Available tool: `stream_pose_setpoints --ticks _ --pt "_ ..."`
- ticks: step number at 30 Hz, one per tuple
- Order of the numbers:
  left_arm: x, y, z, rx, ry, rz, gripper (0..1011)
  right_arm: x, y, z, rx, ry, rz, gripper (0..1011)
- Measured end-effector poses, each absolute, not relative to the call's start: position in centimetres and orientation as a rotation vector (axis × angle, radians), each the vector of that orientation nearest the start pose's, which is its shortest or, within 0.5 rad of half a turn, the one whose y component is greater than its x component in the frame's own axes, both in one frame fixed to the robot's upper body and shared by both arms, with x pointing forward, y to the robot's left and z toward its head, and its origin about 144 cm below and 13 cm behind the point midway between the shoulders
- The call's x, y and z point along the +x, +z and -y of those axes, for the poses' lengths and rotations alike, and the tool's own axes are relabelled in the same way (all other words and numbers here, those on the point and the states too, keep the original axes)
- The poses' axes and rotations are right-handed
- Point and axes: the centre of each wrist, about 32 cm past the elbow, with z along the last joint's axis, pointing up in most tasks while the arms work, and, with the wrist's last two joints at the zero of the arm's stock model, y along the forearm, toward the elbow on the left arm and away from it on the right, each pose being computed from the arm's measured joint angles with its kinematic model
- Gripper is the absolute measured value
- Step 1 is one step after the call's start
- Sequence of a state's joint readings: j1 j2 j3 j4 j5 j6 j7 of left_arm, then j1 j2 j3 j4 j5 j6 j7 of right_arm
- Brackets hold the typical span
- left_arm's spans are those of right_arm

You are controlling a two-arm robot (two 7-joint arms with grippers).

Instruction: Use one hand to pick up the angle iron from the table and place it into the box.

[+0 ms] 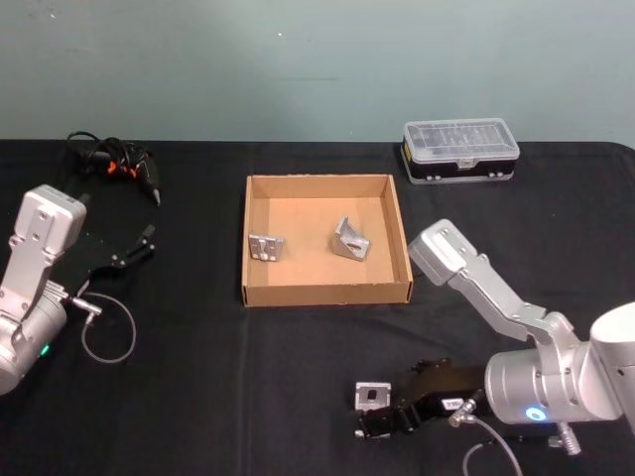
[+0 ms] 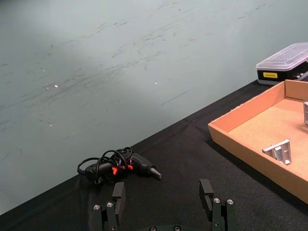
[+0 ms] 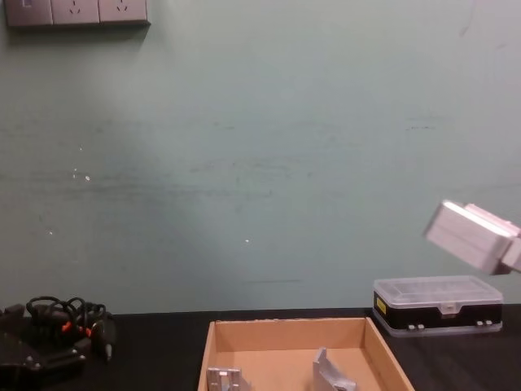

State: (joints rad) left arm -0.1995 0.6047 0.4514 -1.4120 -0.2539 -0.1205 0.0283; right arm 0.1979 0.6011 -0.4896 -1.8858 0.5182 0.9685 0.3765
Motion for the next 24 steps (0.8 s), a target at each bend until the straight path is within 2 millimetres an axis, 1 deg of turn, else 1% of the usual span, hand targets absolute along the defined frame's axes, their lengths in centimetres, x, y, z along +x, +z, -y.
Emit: stream_pose_setpoints --ticks 12,24 --pt "48.9 114.0 -31.0 0.304 1.248 0.285 1011 45.8 123.6 20.5 -0.712 -0.680 -0.415 1003" --pt "48.9 114.0 -31.0 0.304 1.248 0.285 1011 45.8 123.6 20.5 -0.715 -0.682 -0.413 995"
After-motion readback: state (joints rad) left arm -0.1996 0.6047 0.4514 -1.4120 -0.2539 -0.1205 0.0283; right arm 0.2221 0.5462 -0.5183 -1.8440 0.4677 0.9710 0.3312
